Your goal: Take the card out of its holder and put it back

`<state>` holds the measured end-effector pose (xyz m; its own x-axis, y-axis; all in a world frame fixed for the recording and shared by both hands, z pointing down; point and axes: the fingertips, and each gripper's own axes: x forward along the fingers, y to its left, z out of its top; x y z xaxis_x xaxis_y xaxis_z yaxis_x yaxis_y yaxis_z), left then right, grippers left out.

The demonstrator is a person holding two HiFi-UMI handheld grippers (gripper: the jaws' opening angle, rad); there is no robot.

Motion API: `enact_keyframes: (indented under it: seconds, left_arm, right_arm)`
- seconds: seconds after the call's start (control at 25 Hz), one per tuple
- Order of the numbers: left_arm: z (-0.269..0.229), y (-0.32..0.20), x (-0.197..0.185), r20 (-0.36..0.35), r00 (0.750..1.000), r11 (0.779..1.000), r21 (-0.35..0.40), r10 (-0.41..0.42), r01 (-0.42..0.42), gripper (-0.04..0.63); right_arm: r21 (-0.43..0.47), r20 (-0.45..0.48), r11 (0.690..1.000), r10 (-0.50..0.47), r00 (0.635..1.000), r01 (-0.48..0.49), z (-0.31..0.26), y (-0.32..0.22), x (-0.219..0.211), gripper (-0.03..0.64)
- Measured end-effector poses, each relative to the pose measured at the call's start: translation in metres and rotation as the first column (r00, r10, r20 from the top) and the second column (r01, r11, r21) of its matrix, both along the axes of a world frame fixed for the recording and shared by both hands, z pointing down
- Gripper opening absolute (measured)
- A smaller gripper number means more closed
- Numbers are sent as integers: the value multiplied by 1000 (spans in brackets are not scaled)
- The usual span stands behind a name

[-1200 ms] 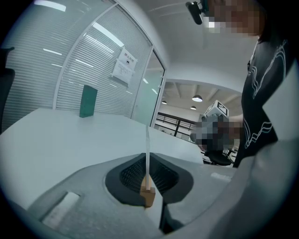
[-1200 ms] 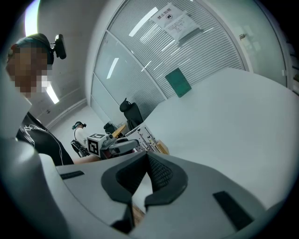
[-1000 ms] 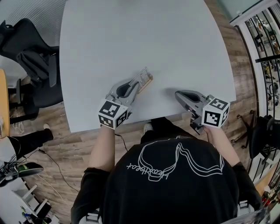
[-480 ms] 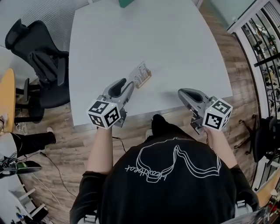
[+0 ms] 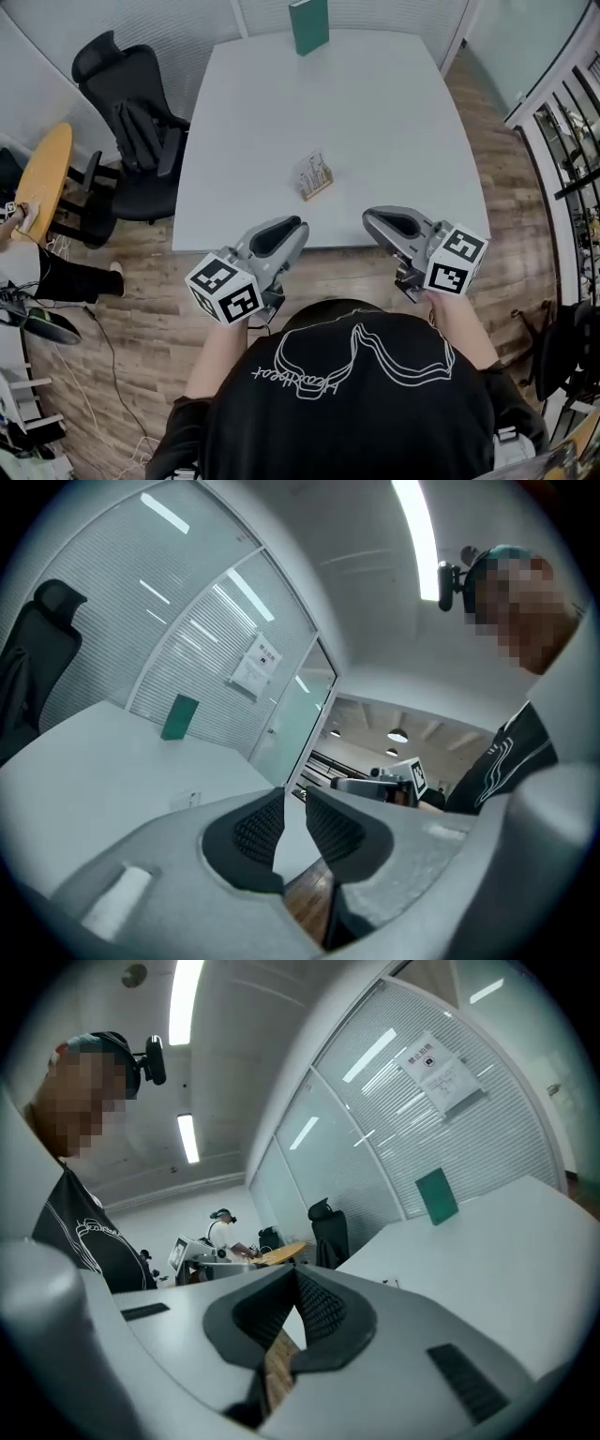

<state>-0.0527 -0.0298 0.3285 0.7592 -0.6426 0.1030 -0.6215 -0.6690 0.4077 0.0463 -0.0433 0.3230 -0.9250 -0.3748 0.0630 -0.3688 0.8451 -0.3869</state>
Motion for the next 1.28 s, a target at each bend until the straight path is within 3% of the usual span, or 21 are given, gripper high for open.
enact_keyframes:
  seconds: [0.2,0.56,0.88,1.28]
  left_arm:
    - [-30,56,45,34,999,998,61,-7,5,35]
    - [-43,131,131,75,995,989,139,-64,53,15]
    - [-54,180,159,115,987,980,177,-109,87,14]
    - [-61,208,179,143,982,972,215,-127,94,15]
  right_arm:
    - [26,18,997,-77,997,77,-11,49,24,9]
    - [59,27,991,-125,992,123,-22,130,89,9]
    - [136,13,969,-211,977,207,-41,190,105,8]
    - [165,37,968,-195,980,187,-50,213,127,8]
